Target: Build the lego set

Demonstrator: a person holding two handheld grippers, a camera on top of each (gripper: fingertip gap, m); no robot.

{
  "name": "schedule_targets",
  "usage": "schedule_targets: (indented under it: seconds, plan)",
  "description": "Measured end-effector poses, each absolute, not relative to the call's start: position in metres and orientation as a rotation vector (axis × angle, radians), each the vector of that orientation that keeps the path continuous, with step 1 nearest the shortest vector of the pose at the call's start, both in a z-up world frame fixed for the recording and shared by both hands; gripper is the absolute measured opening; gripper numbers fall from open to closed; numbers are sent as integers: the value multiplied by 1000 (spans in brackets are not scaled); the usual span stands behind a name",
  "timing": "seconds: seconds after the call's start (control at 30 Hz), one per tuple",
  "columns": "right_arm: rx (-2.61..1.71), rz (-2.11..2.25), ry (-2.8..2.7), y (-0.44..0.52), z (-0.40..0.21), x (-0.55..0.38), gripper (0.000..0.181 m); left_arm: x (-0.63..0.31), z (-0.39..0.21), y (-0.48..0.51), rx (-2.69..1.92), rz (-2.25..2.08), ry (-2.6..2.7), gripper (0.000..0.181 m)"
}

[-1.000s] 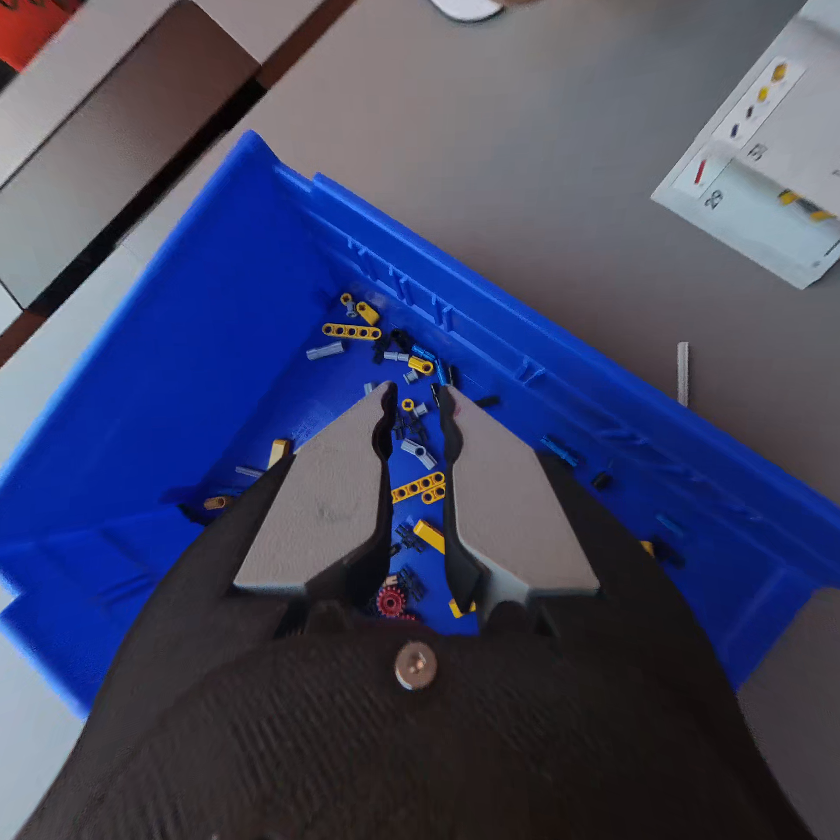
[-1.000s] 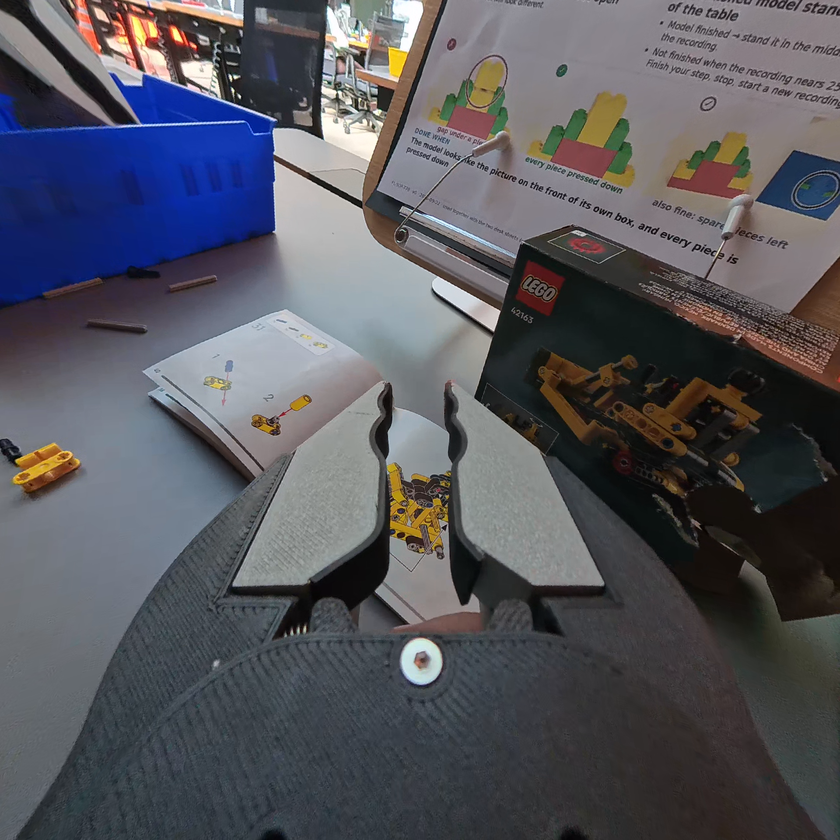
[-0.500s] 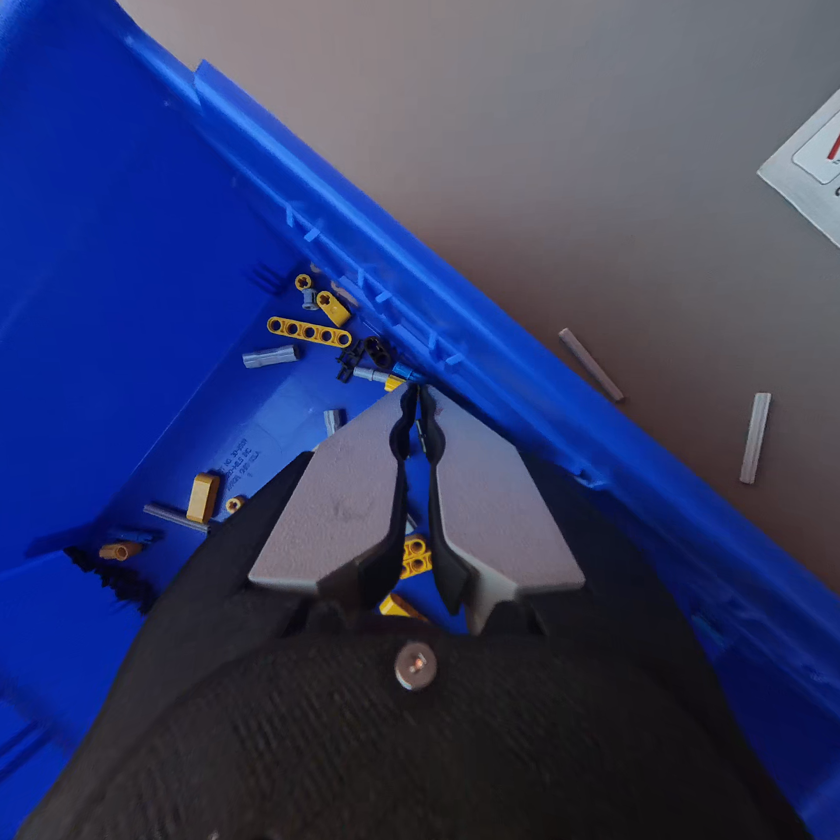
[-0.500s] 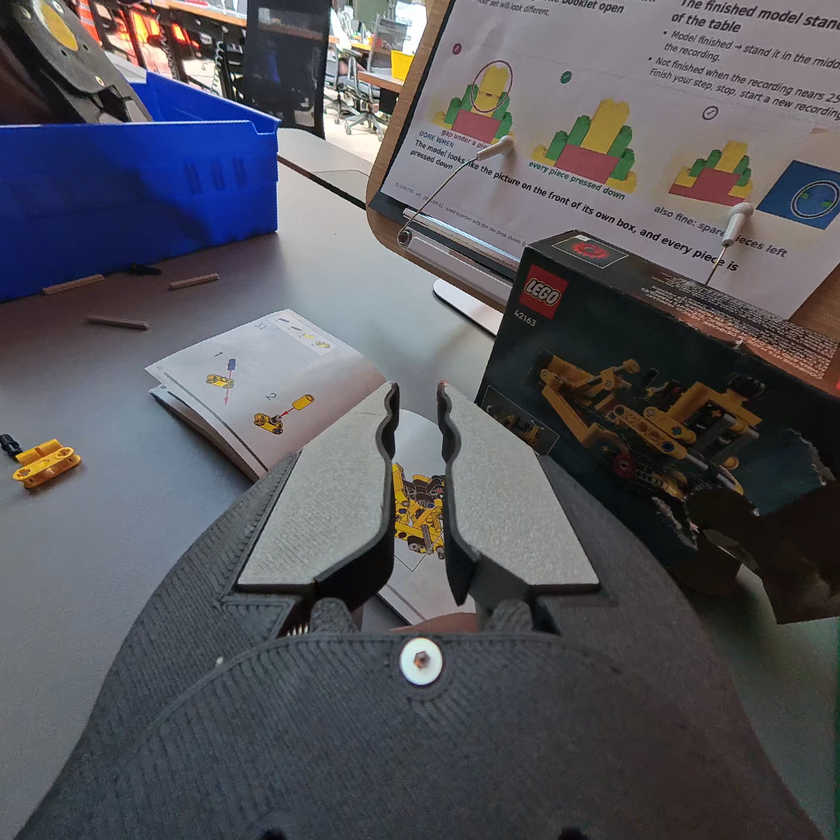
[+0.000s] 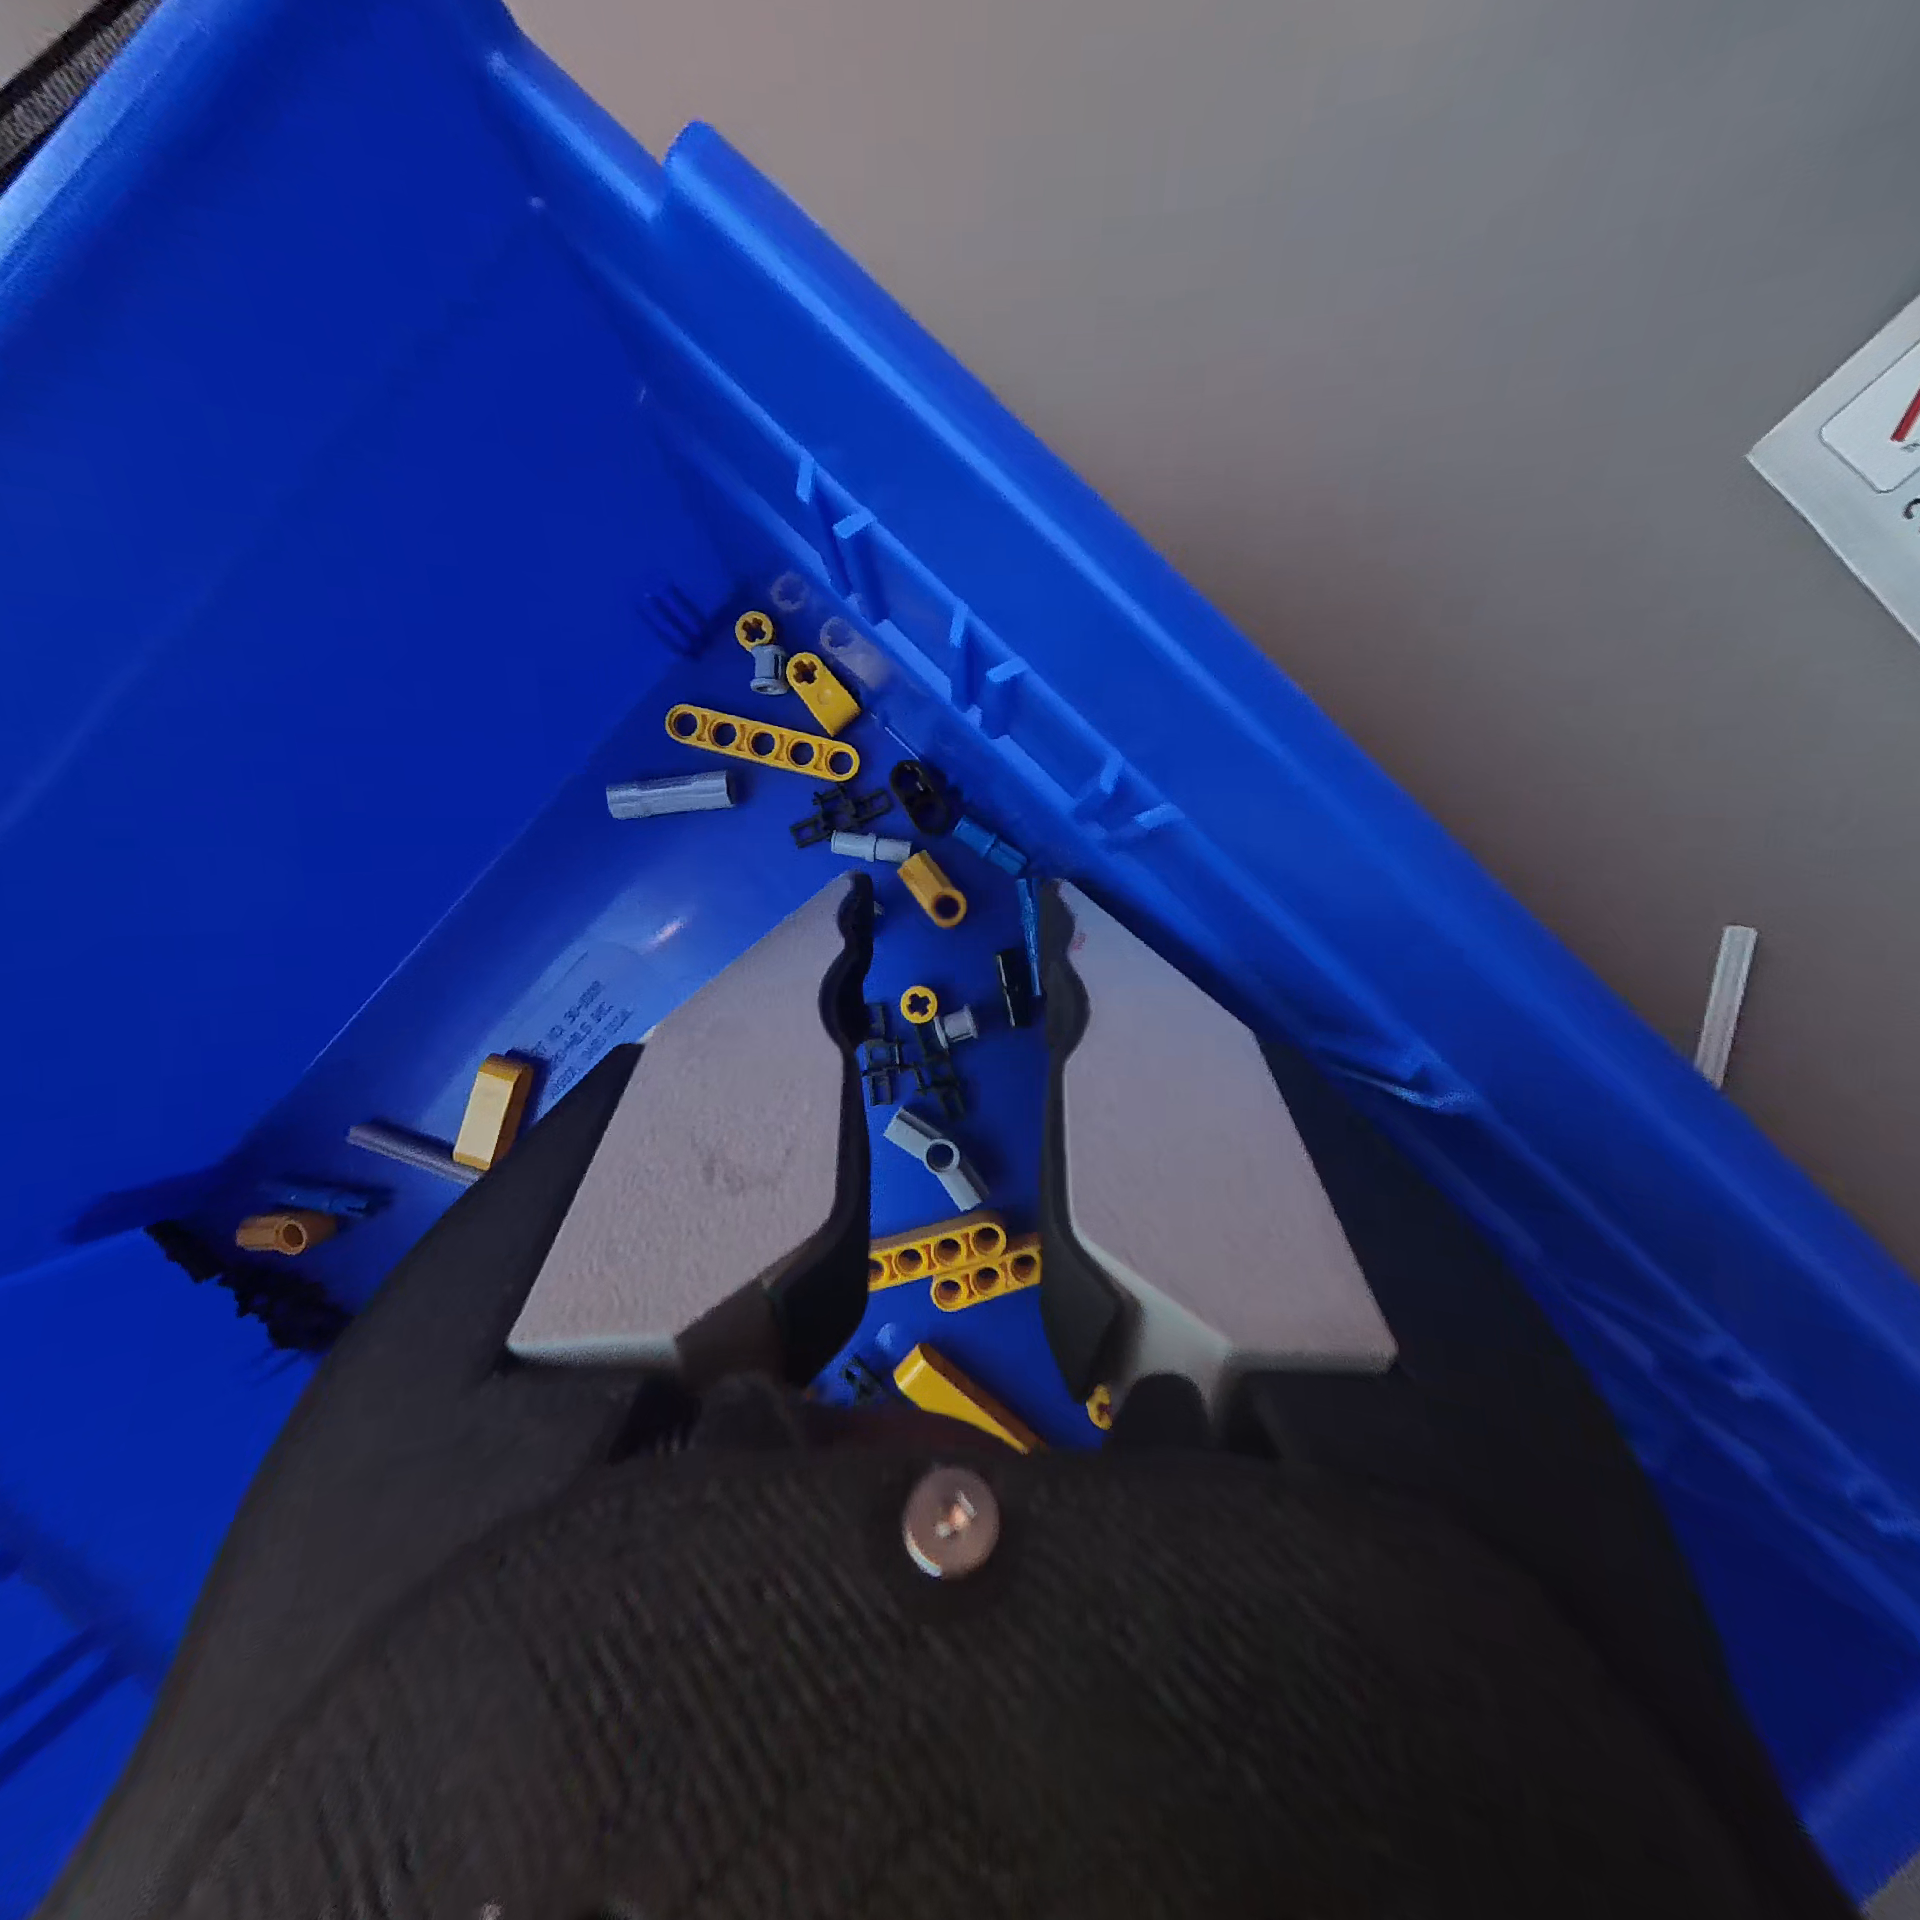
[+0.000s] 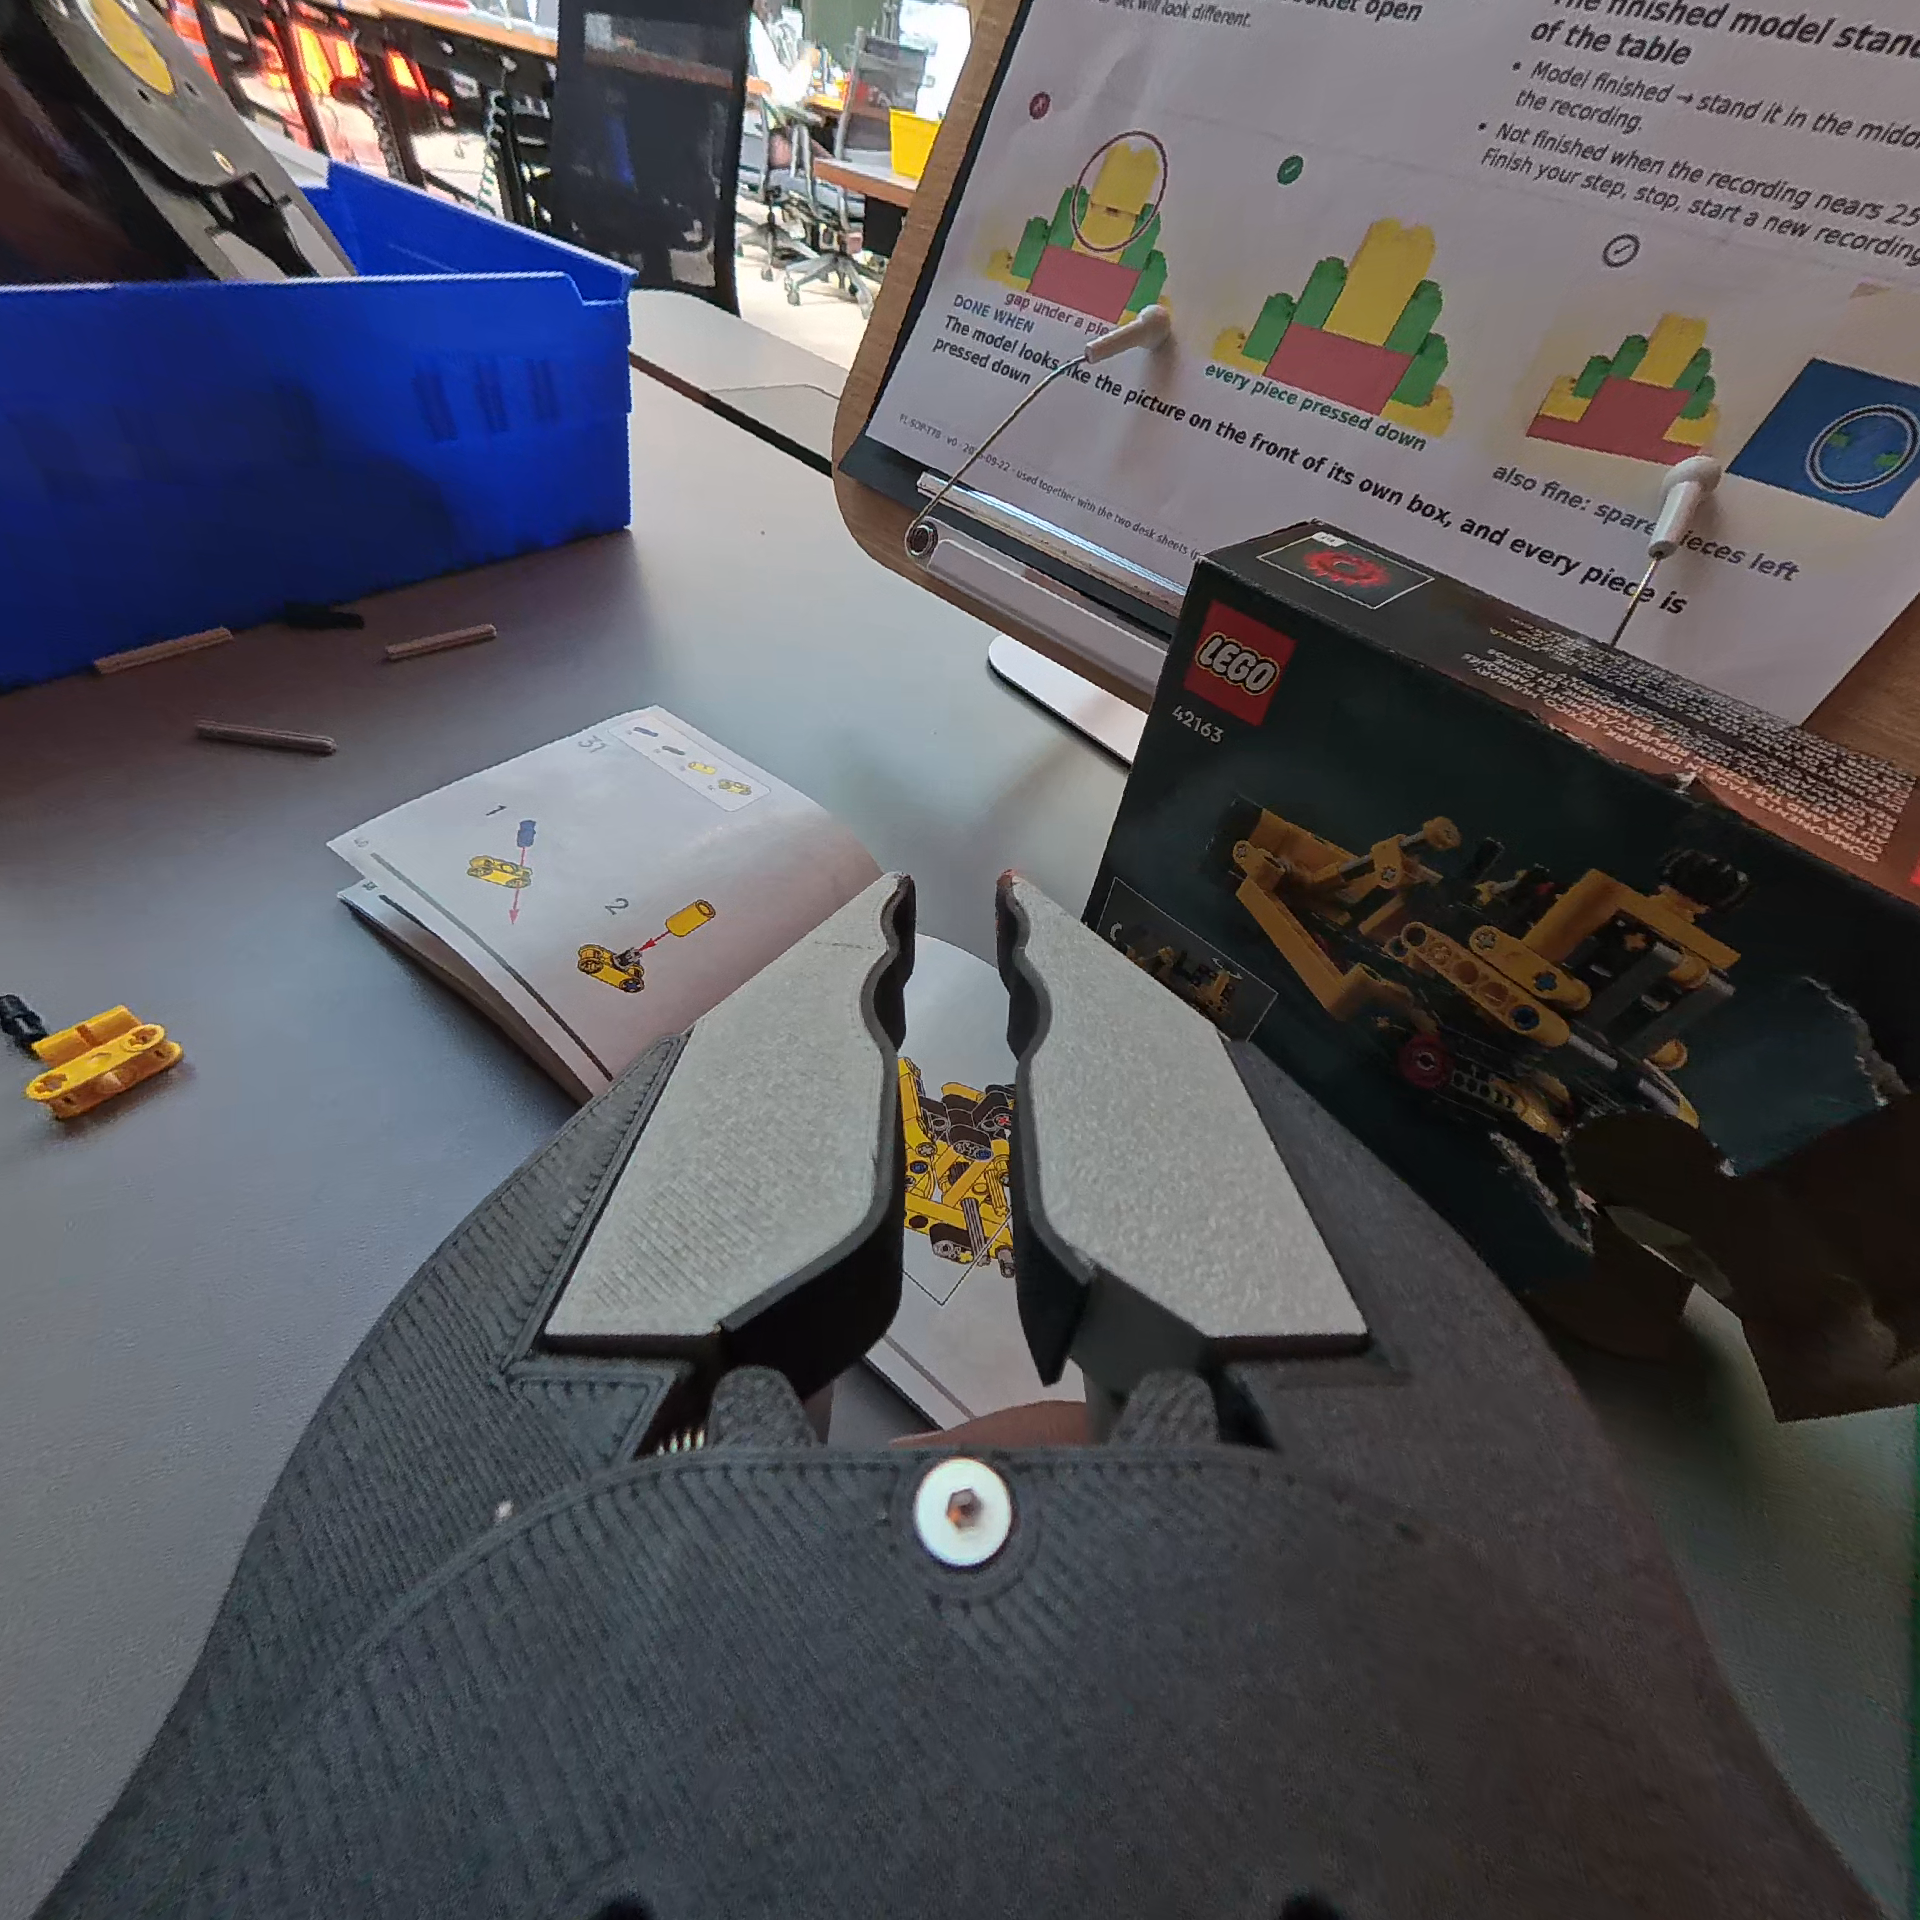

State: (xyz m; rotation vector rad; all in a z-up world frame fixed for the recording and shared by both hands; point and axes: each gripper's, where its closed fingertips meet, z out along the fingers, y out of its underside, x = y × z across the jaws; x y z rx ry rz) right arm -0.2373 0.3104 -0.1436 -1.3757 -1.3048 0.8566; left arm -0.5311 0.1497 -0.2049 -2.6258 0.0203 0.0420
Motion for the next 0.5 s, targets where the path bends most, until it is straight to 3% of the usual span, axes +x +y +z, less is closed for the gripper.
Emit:
schedule_targets:
  seconds: [0.5]
  plan:
    - [-1389,908,-1320,308,-145,-238,11,-530,-197,144,-2559,37,-20,37]
